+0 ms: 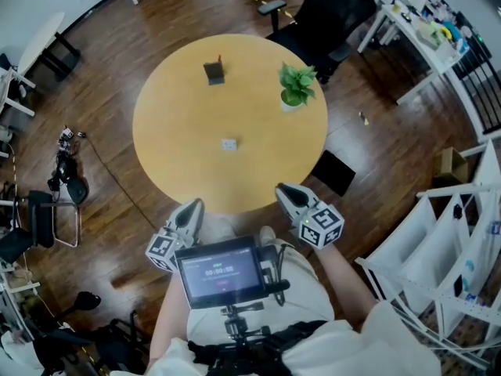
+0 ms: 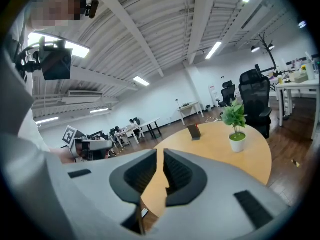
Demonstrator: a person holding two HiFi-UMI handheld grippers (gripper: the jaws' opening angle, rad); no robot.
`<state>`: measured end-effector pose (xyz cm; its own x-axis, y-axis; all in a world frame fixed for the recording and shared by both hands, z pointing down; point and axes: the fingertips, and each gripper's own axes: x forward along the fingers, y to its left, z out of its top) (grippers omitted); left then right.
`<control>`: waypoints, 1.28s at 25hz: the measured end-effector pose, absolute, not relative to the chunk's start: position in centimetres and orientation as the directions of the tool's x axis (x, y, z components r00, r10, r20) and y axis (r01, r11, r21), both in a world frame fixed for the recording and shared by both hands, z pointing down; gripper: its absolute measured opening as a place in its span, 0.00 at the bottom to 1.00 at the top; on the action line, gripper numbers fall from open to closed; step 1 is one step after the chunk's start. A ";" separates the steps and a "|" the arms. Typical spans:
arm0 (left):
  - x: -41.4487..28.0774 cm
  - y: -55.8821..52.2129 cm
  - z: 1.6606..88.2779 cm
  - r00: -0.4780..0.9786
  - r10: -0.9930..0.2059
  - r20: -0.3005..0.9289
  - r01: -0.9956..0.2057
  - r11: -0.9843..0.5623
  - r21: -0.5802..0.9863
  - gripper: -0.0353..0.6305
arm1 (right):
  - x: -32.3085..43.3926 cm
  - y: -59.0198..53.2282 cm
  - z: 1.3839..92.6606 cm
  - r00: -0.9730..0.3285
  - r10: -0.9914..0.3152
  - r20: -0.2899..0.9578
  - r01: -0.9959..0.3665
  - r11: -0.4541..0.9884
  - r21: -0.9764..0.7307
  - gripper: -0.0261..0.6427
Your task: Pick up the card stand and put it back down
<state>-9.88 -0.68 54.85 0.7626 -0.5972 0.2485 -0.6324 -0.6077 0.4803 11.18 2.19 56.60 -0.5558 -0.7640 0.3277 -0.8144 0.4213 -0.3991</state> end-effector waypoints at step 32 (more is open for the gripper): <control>-19.9 -9.8 57.9 0.865 -0.456 0.208 -0.492 -0.694 0.525 0.05 | 2.0 -2.8 57.1 -0.367 -0.856 0.365 -0.908 0.245 -0.340 0.11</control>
<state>-19.86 -9.85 57.90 0.8652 -0.4561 0.2085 -0.4925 -0.6944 0.5246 1.98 -2.76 57.15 -0.3671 -0.8557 0.3646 -0.9080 0.2446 -0.3401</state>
